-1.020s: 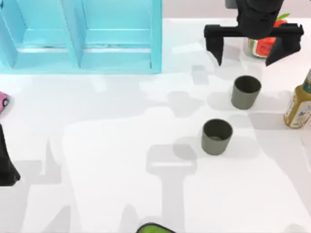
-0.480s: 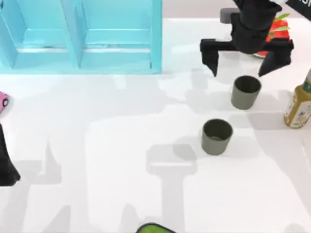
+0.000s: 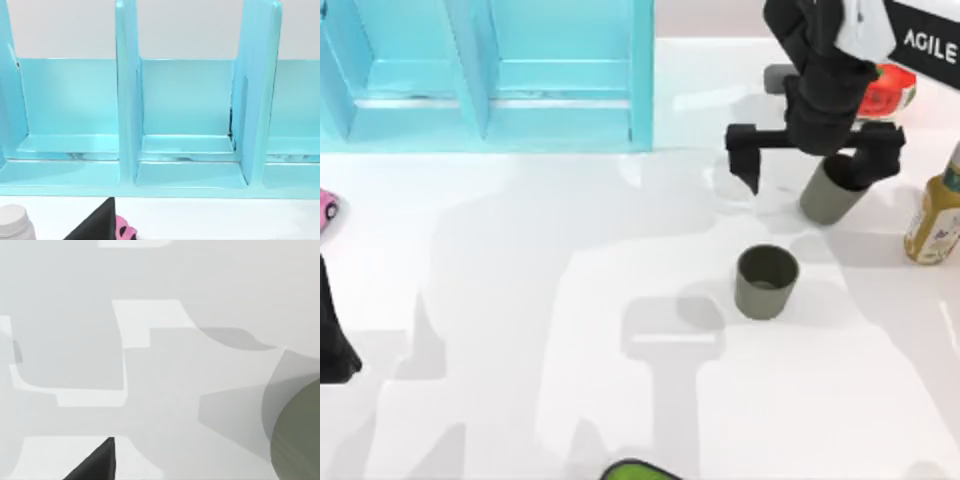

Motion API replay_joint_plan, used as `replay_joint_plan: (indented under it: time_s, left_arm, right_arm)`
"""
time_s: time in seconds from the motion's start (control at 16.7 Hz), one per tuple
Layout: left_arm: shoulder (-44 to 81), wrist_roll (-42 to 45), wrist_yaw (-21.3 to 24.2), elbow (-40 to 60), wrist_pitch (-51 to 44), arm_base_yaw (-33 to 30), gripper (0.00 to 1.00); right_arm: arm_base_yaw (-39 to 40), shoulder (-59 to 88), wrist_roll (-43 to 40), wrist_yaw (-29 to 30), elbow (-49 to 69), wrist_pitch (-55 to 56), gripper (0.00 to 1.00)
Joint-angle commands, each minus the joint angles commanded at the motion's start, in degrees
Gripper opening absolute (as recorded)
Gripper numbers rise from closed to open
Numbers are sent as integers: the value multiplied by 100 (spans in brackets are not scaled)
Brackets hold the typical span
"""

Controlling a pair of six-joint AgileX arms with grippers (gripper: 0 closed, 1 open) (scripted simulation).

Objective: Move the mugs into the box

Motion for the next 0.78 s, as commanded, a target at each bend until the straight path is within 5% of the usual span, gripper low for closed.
replay_joint_plan:
  time_s: [0.06,0.78]
  left_arm:
    - [0,0,0,0,0,0,100]
    - [0,0,0,0,0,0,100]
  right_arm:
    - [0,0,0,0,0,0,100]
    - [0,0,0,0,0,0,10]
